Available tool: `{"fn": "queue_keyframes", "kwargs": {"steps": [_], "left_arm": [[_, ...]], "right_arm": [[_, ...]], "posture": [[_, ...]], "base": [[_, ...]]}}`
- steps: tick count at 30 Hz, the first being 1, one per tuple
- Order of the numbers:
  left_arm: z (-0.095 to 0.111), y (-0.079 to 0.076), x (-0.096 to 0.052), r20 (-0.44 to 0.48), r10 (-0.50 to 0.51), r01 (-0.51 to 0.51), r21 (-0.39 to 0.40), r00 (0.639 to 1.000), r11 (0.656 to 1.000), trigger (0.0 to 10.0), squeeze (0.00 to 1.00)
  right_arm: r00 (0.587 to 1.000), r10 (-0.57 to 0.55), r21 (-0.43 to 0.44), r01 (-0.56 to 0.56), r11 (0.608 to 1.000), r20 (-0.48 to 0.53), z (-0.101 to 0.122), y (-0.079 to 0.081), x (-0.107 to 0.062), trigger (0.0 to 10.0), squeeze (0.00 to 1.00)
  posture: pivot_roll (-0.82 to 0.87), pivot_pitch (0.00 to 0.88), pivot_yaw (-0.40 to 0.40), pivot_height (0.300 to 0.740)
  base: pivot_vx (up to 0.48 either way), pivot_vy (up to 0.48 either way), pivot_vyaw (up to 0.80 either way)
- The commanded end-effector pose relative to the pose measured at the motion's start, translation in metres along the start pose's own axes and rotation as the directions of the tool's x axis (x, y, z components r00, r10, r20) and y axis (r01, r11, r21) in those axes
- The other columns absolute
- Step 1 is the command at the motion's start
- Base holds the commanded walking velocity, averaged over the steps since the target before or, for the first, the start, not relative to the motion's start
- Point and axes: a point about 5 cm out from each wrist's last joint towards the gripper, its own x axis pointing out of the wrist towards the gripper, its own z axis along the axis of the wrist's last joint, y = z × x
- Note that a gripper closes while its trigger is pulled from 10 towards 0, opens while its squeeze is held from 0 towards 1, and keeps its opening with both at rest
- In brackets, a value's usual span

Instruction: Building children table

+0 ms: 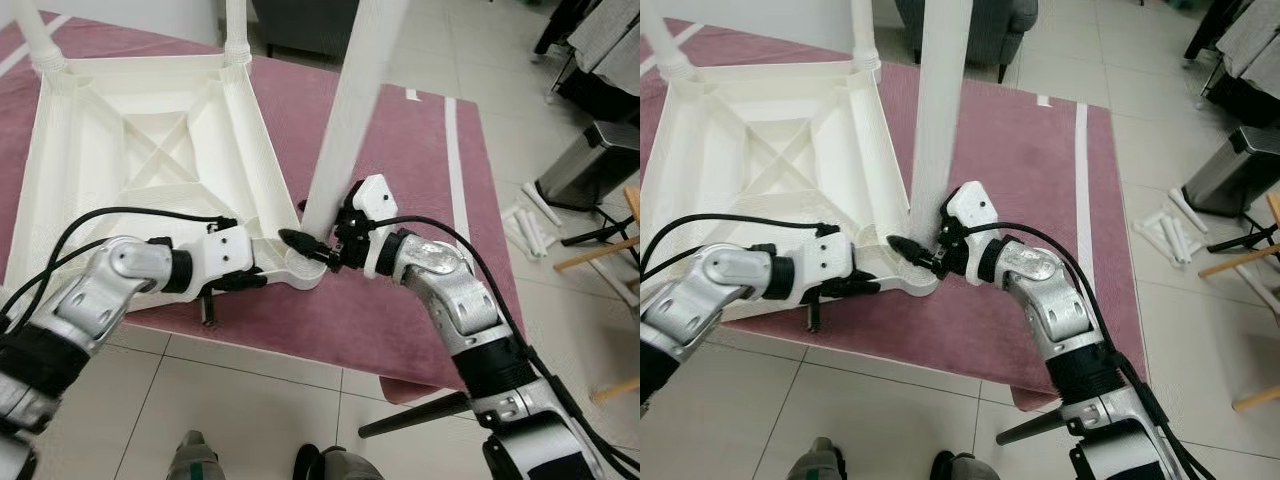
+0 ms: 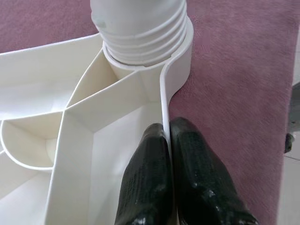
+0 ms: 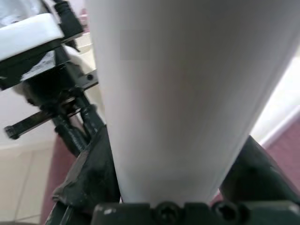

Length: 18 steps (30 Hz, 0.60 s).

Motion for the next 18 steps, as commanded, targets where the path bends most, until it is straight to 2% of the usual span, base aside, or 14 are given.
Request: {"fn": "queue_keyframes", "kwargs": {"steps": [1, 3, 7, 8, 9, 12, 14, 15, 16, 17, 18], "left_arm": [[0.019, -0.005, -0.012, 0.046, -0.199, 0.194, 0.094, 0.979, 0.976, 0.0, 0.00], [0.017, -0.013, -0.020, 0.019, -0.238, 0.235, 0.098, 0.971, 0.967, 0.0, 0.00], [0.016, -0.015, -0.022, 0.012, -0.246, 0.243, 0.098, 0.969, 0.965, 0.0, 0.00], [0.016, -0.016, -0.023, 0.012, -0.246, 0.244, 0.096, 0.969, 0.965, 0.0, 0.00], [0.017, -0.016, -0.022, 0.018, -0.241, 0.238, 0.093, 0.970, 0.967, 0.0, 0.00], [0.022, -0.013, -0.016, 0.056, -0.197, 0.192, 0.075, 0.979, 0.978, 0.0, 0.00], [0.024, -0.012, -0.014, 0.065, -0.186, 0.181, 0.070, 0.980, 0.981, 0.0, 0.00], [0.025, -0.010, -0.012, 0.078, -0.171, 0.166, 0.064, 0.982, 0.984, 0.0, 0.00], [0.025, -0.010, -0.012, 0.078, -0.171, 0.166, 0.064, 0.982, 0.984, 0.0, 0.00], [0.028, -0.006, -0.007, 0.096, -0.147, 0.142, 0.055, 0.985, 0.988, 0.0, 0.00], [0.028, -0.006, -0.007, 0.096, -0.147, 0.142, 0.055, 0.985, 0.988, 0.0, 0.00]], "right_arm": [[0.995, -0.063, 0.018, 0.065, 0.998, -0.083, -0.015, -0.012, -0.015, 10.0, 0.00], [0.996, 0.002, 0.027, 0.001, 1.000, -0.090, -0.016, -0.010, -0.006, 10.0, 0.00], [0.996, 0.022, 0.030, -0.020, 0.999, -0.089, -0.016, -0.009, -0.002, 10.0, 0.00], [0.997, 0.022, 0.038, -0.019, 0.999, -0.073, -0.015, -0.009, 0.003, 1.6, 0.00], [0.998, -0.004, 0.051, 0.007, 0.999, -0.065, -0.016, -0.009, 0.007, 0.0, 0.00], [0.991, -0.101, 0.082, 0.108, 0.991, -0.090, -0.025, -0.011, 0.009, 0.0, 0.00], [0.988, -0.119, 0.089, 0.128, 0.988, -0.100, -0.028, -0.011, 0.008, 0.0, 0.00], [0.978, -0.169, 0.096, 0.181, 0.979, -0.123, -0.033, -0.011, 0.008, 0.0, 0.00], [0.978, -0.169, 0.096, 0.181, 0.979, -0.123, -0.033, -0.011, 0.008, 0.0, 0.00], [0.961, -0.235, 0.110, 0.252, 0.961, -0.147, -0.039, -0.010, 0.008, 0.0, 0.00], [0.961, -0.235, 0.110, 0.252, 0.961, -0.147, -0.039, -0.010, 0.008, 0.0, 0.00]], "posture": [[0.24, 0.132, -0.075, 0.740], [0.25, 0.134, -0.080, 0.740], [0.25, 0.134, -0.080, 0.740], [0.25, 0.135, -0.081, 0.740], [0.25, 0.136, -0.080, 0.740], [0.25, 0.135, -0.080, 0.740], [0.24, 0.135, -0.079, 0.740], [0.24, 0.135, -0.079, 0.740], [0.24, 0.135, -0.079, 0.740], [0.24, 0.133, -0.078, 0.740], [0.24, 0.133, -0.078, 0.740]], "base": [[0.000, 0.000, 0.00], [0.000, 0.000, 0.00], [0.000, 0.000, 0.00], [0.000, 0.000, 0.00], [0.000, 0.000, 0.00], [0.000, 0.000, 0.00], [0.000, 0.000, 0.00], [0.000, 0.000, 0.00], [0.000, 0.000, 0.00], [0.000, 0.000, 0.00], [0.000, 0.000, 0.00]]}}
